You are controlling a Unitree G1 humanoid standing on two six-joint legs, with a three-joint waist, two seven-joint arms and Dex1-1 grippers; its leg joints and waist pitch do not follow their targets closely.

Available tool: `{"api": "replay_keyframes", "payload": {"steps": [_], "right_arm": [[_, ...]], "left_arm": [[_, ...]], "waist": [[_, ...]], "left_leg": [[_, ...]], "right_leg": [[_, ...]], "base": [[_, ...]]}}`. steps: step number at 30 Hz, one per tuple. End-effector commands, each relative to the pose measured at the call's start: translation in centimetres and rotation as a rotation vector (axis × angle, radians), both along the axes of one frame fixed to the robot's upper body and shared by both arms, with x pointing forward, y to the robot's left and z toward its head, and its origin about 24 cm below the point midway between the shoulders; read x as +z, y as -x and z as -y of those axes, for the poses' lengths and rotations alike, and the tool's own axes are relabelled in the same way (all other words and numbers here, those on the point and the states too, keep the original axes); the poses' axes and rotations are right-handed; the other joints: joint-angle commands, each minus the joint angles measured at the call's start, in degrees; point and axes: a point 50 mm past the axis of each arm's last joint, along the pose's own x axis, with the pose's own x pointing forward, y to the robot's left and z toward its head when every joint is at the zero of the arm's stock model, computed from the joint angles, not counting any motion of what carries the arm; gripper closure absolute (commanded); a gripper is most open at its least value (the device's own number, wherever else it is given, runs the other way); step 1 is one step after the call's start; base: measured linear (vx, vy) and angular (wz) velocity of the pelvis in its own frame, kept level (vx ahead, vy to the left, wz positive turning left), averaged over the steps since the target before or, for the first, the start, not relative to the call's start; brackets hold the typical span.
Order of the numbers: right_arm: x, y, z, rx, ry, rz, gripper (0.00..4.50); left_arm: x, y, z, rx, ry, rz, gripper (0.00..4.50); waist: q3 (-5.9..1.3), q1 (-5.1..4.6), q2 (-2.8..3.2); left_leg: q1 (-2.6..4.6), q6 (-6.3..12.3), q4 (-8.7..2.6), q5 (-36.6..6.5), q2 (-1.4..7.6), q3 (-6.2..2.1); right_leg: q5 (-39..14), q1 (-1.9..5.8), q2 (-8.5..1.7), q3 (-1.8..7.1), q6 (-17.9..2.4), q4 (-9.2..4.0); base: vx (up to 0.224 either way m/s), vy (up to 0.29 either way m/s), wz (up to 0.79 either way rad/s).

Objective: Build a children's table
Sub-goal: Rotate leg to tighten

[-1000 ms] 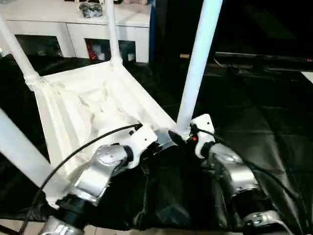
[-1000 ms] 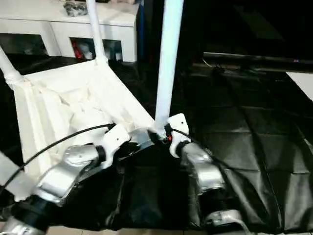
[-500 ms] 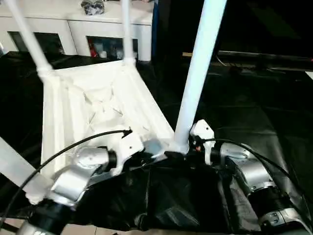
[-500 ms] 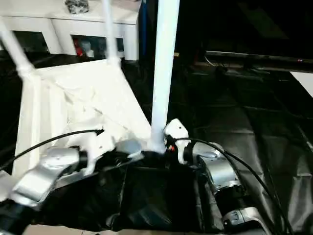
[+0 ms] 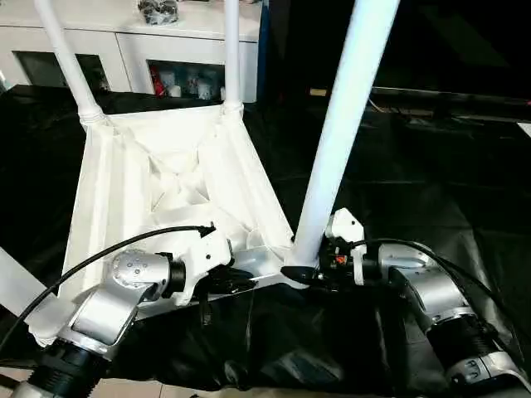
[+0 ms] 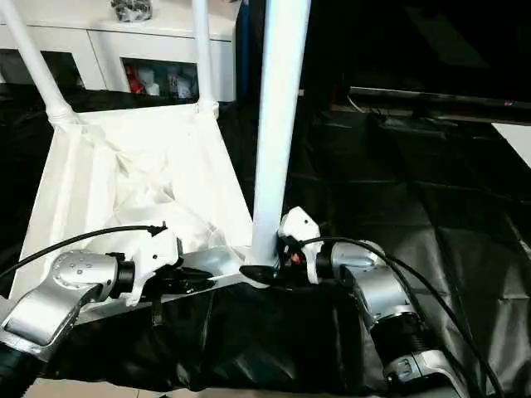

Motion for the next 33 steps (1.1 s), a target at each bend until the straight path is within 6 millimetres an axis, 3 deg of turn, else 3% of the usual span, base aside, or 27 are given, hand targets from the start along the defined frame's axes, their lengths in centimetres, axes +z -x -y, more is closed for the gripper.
{"api": "replay_keyframes", "payload": {"steps": [1,3,6,8,9,10,13,15,19,22,23,24,25,27,28,29,30,31,33], "right_arm": [[-0.3,0.5,-0.5,0.009,-0.011,-0.007,1.30],[-0.7,0.5,-0.8,-0.033,-0.011,-0.005,1.48],[-1.9,-0.1,-1.7,-0.195,0.010,0.020,1.66],[-2.5,-0.5,-2.3,-0.309,0.014,0.015,1.72],[-2.6,-0.7,-2.6,-0.351,0.016,0.019,1.72],[-2.8,-0.9,-3.2,-0.420,0.008,0.015,1.73],[-3.1,-1.2,-4.3,-0.534,-0.009,-0.002,1.74],[-3.1,-1.5,-6.1,-0.633,-0.025,-0.011,1.74],[-2.3,-1.5,-8.5,-0.582,-0.064,0.032,1.74],[-1.7,-1.5,-9.1,-0.531,-0.101,0.045,1.05],[-1.5,-1.5,-9.1,-0.527,-0.113,0.038,0.99],[-1.5,-1.5,-9.1,-0.524,-0.116,0.037,0.99],[-0.9,-1.6,-8.7,-0.485,-0.133,0.042,0.92],[-0.6,-1.5,-8.4,-0.451,-0.142,0.042,0.56],[-0.5,-1.2,-7.3,-0.396,-0.139,0.053,0.53],[-0.4,-1.1,-7.0,-0.383,-0.134,0.058,0.48],[-0.4,-0.9,-6.4,-0.353,-0.121,0.067,0.35],[-0.4,-0.7,-5.7,-0.325,-0.106,0.073,0.20],[-0.5,-0.6,-5.1,-0.301,-0.090,0.079,0.11]], "left_arm": [[-0.8,0.7,1.1,-0.057,0.006,-0.028,4.50],[-0.9,0.5,1.2,-0.039,-0.004,-0.006,4.50],[-1.5,-1.4,2.0,0.136,-0.047,0.071,4.50],[-1.5,-2.2,2.6,0.219,-0.036,0.097,4.50],[-1.4,-2.5,3.0,0.245,-0.026,0.104,4.50],[-1.2,-3.0,3.5,0.280,-0.016,0.120,4.50],[-0.8,-3.8,4.5,0.361,0.008,0.142,4.50],[-0.5,-4.2,5.6,0.391,0.031,0.163,4.50],[-0.3,-4.2,6.2,0.368,0.043,0.176,4.50],[0.0,-3.7,5.6,0.307,0.051,0.183,4.50],[0.0,-3.6,5.5,0.293,0.052,0.180,4.50],[0.0,-3.6,5.4,0.287,0.052,0.179,4.50],[0.1,-3.1,4.9,0.227,0.044,0.170,4.50],[0.1,-2.8,4.5,0.189,0.029,0.167,4.50],[0.2,-2.7,4.0,0.178,0.023,0.169,4.50],[0.3,-2.7,3.9,0.179,0.024,0.168,4.50],[0.3,-2.7,3.7,0.180,0.025,0.165,4.50],[0.2,-2.6,3.6,0.178,0.024,0.161,4.50],[0.1,-2.6,3.4,0.176,0.024,0.158,4.50]], "waist": [[-2.80,0.11,-0.12],[-2.80,0.16,-0.15],[-2.38,-0.04,-0.16],[-1.91,-0.04,-0.16],[-1.68,-0.21,-0.16],[-1.64,-0.29,-0.40],[-1.84,-0.57,-0.54],[-1.77,-0.65,-0.35],[-2.12,-0.46,-0.45],[-2.34,-0.29,-0.53],[-2.44,-0.12,-0.94],[-2.46,-0.11,-0.78],[-2.70,0.13,-1.80],[-2.95,0.10,-1.35],[-2.99,-0.01,0.52],[-2.99,-0.18,-0.07],[-2.99,-0.18,-0.07],[-3.08,-0.13,-0.10],[-2.90,-0.08,-0.13]], "left_leg": [[0.72,4.94,-3.75,-4.06,3.64,-1.03],[0.78,4.62,-3.78,-4.45,3.64,-1.03],[1.04,2.71,-4.18,-8.17,3.76,-0.98],[1.53,-0.12,-4.63,-13.34,3.72,-1.12],[1.57,-0.73,-4.78,-14.86,3.67,-1.16],[1.65,-2.07,-5.01,-17.90,3.64,-1.63],[1.40,-2.62,-5.23,-18.10,3.59,-1.97],[1.44,-2.52,-5.28,-17.36,3.58,-1.79],[1.07,-1.38,-5.14,-15.10,3.53,-1.64],[0.89,-0.31,-4.89,-12.45,3.46,-1.44],[0.67,0.59,-4.76,-10.49,3.35,-1.34],[0.74,0.89,-4.74,-9.91,3.37,-1.29],[0.28,2.32,-4.51,-7.06,3.19,-1.27],[0.26,3.32,-4.34,-3.68,3.31,-1.20],[0.74,3.33,-4.31,-2.70,3.43,-1.24],[0.65,3.32,-4.14,-3.05,3.45,-1.13],[0.65,3.32,-4.14,-3.05,3.45,-1.13],[0.51,3.49,-3.98,-3.05,3.42,-1.15],[0.39,4.00,-4.02,-3.84,3.24,-1.06]], "right_leg": [[3.35,2.19,-4.98,2.80,-15.48,-3.43],[2.65,2.16,-4.97,2.78,-15.43,-3.49],[-2.88,1.79,-4.98,2.91,-14.66,-4.18],[-13.30,1.42,-5.30,3.05,-12.93,-5.23],[-16.12,1.26,-5.32,3.11,-12.32,-5.52],[-23.46,1.19,-5.63,3.12,-9.70,-6.11],[-24.69,1.20,-5.63,3.09,-8.05,-6.19],[-22.93,0.76,-5.55,3.29,-8.05,-6.24],[-16.74,1.13,-5.47,3.26,-8.66,-5.77],[-12.42,1.38,-5.40,3.30,-9.45,-5.32],[-10.45,1.65,-5.43,3.23,-9.57,-5.09],[-9.64,1.54,-5.41,3.24,-9.71,-5.01],[-7.28,2.10,-5.44,3.06,-9.52,-4.54],[-1.92,2.02,-5.23,3.05,-10.01,-4.06],[2.42,1.48,-4.80,2.95,-11.26,-3.74],[6.12,1.77,-4.43,2.81,-12.20,-3.50],[6.12,1.77,-4.43,2.81,-12.20,-3.50],[9.76,2.23,-4.42,2.75,-13.32,-3.20],[8.66,2.30,-4.67,2.78,-14.30,-3.40]], "base": [[0.000,0.000,0.00],[0.000,0.000,0.00],[0.000,0.000,0.00],[-0.026,0.001,0.02],[-0.054,0.001,0.00],[-0.054,0.001,0.00],[-0.017,0.001,-0.01],[0.000,0.000,0.00],[0.000,0.000,0.00],[0.000,0.000,0.00],[0.000,0.000,0.00],[0.000,0.000,0.00],[0.000,0.000,0.00],[0.000,0.000,0.00],[0.000,0.000,0.00],[0.000,0.000,0.00],[0.000,0.000,0.00],[0.000,0.000,0.00],[0.000,0.000,0.00]]}}
